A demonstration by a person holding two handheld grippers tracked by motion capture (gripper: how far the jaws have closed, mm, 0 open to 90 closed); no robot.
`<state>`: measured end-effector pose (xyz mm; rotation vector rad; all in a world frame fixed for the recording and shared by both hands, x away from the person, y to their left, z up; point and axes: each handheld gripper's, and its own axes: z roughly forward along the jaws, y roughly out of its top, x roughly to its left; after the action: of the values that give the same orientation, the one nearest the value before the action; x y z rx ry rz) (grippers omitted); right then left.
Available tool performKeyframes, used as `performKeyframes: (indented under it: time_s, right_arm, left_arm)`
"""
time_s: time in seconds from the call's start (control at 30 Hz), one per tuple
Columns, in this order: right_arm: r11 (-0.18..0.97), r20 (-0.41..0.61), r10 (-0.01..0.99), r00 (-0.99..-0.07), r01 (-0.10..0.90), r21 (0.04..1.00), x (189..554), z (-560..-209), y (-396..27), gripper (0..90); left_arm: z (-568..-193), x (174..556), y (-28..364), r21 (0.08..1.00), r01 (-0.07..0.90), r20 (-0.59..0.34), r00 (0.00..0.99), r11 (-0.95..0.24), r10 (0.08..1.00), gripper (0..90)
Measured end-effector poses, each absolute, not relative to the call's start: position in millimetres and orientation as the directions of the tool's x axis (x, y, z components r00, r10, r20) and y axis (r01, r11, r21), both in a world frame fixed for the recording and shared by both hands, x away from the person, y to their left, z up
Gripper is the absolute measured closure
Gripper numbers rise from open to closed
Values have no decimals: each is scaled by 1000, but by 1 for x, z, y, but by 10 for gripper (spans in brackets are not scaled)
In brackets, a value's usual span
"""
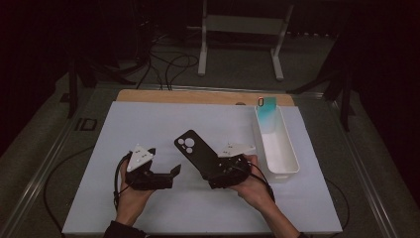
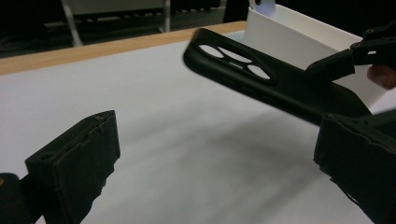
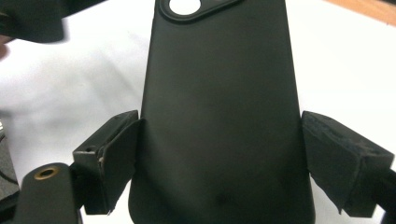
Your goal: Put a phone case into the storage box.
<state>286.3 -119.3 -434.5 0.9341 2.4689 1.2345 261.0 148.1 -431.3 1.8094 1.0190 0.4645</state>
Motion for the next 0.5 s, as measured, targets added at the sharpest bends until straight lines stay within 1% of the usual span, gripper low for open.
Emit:
performKeyframes:
  time_s: [0.07, 0.13, 0.2, 0.3, 0.37, 0.4, 0.5]
  right_arm:
    - [433, 76, 627, -775, 427, 794, 285, -432, -120, 148]
    - [427, 73, 625, -777, 419, 801, 283, -431, -119, 148]
    - [426, 70, 623, -779, 413, 805, 282, -430, -118, 148]
    - [416, 60, 621, -782, 393, 820, 279, -428, -117, 148]
    - [412, 58, 620, -782, 388, 824, 278, -428, -116, 148]
    - [410, 49, 615, -787, 372, 833, 276, -427, -115, 148]
    - [407, 31, 612, -790, 348, 845, 274, -426, -113, 148]
  left_arm:
    - [-430, 264, 145, 880, 443, -136, 579, -171, 804, 7]
    - [-426, 270, 135, 878, 454, -168, 592, -154, 788, 8]
    - [-425, 271, 132, 879, 453, -175, 600, -151, 781, 8]
    - [-423, 274, 121, 876, 463, -201, 606, -135, 770, 33]
    - [-423, 274, 121, 876, 463, -201, 606, -135, 770, 37]
    - [-423, 275, 115, 876, 467, -221, 614, -124, 757, 78]
    - [-423, 275, 108, 874, 473, -240, 624, -115, 744, 158]
